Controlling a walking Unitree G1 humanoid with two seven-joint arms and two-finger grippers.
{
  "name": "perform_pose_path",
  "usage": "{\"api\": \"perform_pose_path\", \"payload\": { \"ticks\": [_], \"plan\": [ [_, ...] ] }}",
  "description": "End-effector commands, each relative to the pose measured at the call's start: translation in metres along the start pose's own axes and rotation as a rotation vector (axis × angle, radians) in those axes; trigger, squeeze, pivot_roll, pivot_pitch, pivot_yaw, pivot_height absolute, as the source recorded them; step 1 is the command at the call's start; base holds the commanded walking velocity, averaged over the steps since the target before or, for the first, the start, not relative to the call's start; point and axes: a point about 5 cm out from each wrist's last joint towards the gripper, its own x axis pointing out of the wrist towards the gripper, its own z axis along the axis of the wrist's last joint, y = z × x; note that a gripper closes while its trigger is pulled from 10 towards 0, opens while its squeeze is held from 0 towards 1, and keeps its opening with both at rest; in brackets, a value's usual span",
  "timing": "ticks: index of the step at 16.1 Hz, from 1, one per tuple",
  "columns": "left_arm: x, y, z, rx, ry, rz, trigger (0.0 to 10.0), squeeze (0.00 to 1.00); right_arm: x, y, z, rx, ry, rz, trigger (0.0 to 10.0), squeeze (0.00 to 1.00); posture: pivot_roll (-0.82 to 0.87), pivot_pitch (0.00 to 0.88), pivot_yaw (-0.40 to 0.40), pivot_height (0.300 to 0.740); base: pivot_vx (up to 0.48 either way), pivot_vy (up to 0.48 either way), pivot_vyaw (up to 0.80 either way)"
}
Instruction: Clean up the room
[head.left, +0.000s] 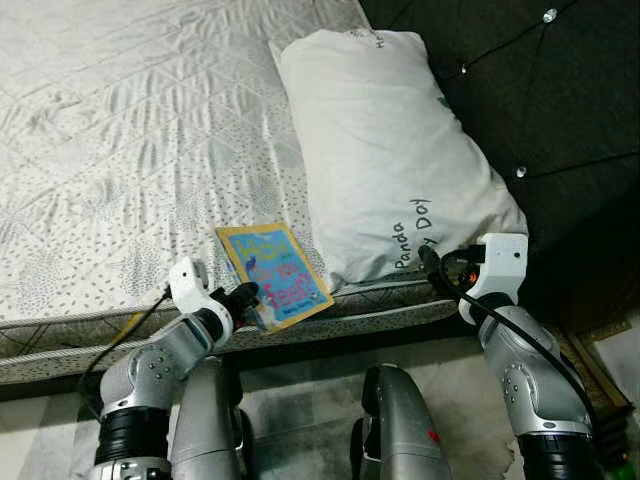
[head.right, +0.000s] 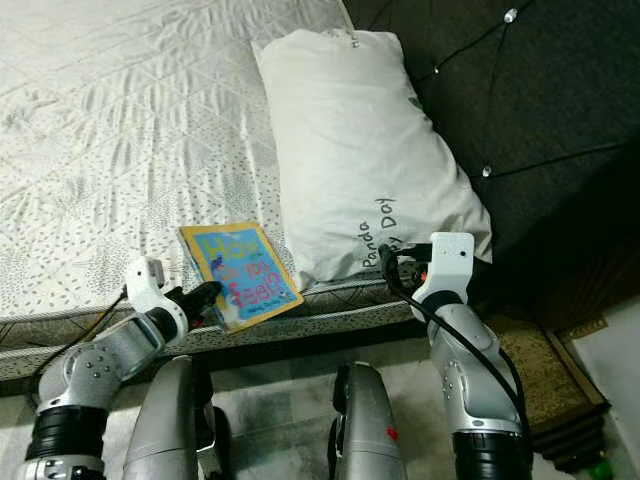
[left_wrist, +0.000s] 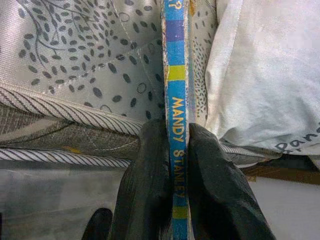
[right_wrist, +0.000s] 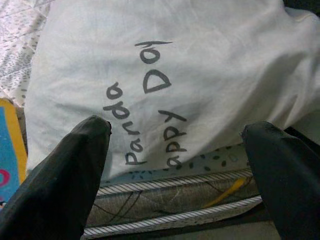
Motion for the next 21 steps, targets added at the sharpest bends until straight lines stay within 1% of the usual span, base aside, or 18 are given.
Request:
{"api": "perform_pose_path", "payload": {
  "ticks": [1,2,6,7,8,9,11,12,13,14,15,16,17,18,20,21],
  "plan": [
    [-0.003,0.016,0.001,0.024,0.007,0.09,10.0,1.0,-0.001,-0.005,-0.002,-0.004,0.005,-0.015,10.0,0.0,-0.11,0.216,-0.057,0.585,0.0,0.0,0.0],
    [-0.003,0.018,0.003,0.03,0.002,0.1,10.0,1.0,-0.001,-0.005,-0.001,-0.004,0.004,-0.016,10.0,0.0,-0.11,0.215,-0.057,0.585,0.0,0.0,0.0],
    [-0.006,0.039,0.02,0.094,-0.077,0.242,10.0,1.0,-0.001,-0.006,-0.001,-0.009,-0.001,-0.022,10.0,0.0,-0.11,0.215,-0.056,0.585,0.0,0.0,0.0],
    [-0.008,0.045,0.025,0.094,-0.113,0.292,10.0,1.0,-0.001,-0.006,-0.001,-0.01,-0.002,-0.023,10.0,0.0,-0.11,0.214,-0.056,0.585,0.0,0.0,0.0],
    [-0.008,0.047,0.027,0.095,-0.124,0.312,10.0,1.0,-0.001,-0.006,-0.001,-0.01,-0.002,-0.023,10.0,0.0,-0.11,0.214,-0.057,0.585,0.0,0.0,0.0],
    [-0.011,0.056,0.032,0.087,-0.168,0.379,10.0,1.0,0.0,-0.006,-0.001,-0.011,-0.003,-0.025,10.0,0.0,-0.11,0.213,-0.057,0.585,0.0,0.0,0.0],
    [-0.013,0.06,0.037,0.13,-0.214,0.429,10.0,1.0,0.0,-0.006,-0.001,-0.013,-0.004,-0.027,10.0,0.0,-0.1,0.211,-0.058,0.585,0.0,0.0,0.0],
    [-0.014,0.061,0.038,0.137,-0.229,0.44,10.0,1.0,0.001,-0.006,-0.001,-0.013,-0.005,-0.027,10.0,0.0,-0.1,0.211,-0.058,0.585,0.0,0.0,0.0],
    [-0.015,0.062,0.041,0.166,-0.252,0.466,10.0,1.0,0.001,-0.006,-0.001,-0.012,-0.005,-0.027,10.0,0.0,-0.1,0.209,-0.057,0.585,0.0,0.0,0.0],
    [-0.017,0.056,0.046,0.216,-0.289,0.466,10.0,1.0,0.002,-0.005,-0.001,-0.01,-0.008,-0.026,10.0,0.0,-0.09,0.205,-0.056,0.585,0.0,0.0,0.0],
    [-0.017,0.051,0.047,0.232,-0.304,0.455,10.0,1.0,0.002,-0.005,-0.001,-0.009,-0.009,-0.026,10.0,0.0,-0.09,0.201,-0.055,0.585,0.0,0.0,0.0],
    [-0.017,0.038,0.046,0.268,-0.333,0.419,10.0,1.0,0.003,-0.004,-0.001,-0.005,-0.01,-0.027,10.0,0.0,-0.08,0.197,-0.053,0.585,0.0,0.0,0.0],
    [-0.016,0.028,0.041,0.291,-0.337,0.389,10.0,1.0,0.005,-0.003,-0.001,-0.002,-0.012,-0.027,10.0,0.0,-0.08,0.193,-0.052,0.585,0.0,0.0,0.0],
    [-0.016,0.022,0.037,0.304,-0.338,0.371,10.0,1.0,0.005,-0.002,-0.001,0.0,-0.013,-0.026,10.0,0.0,-0.07,0.188,-0.049,0.585,0.0,0.0,0.0],
    [-0.019,0.004,0.019,0.336,-0.346,0.302,10.0,1.0,0.008,0.0,-0.001,0.015,-0.02,-0.024,10.0,0.0,-0.06,0.17,-0.045,0.585,0.0,0.0,0.0],
    [-0.02,-0.002,0.005,0.381,-0.31,0.274,10.0,1.0,0.01,0.002,-0.002,0.021,-0.021,-0.019,10.0,0.0,-0.06,0.158,-0.041,0.585,0.0,0.0,0.0]
  ]
}}
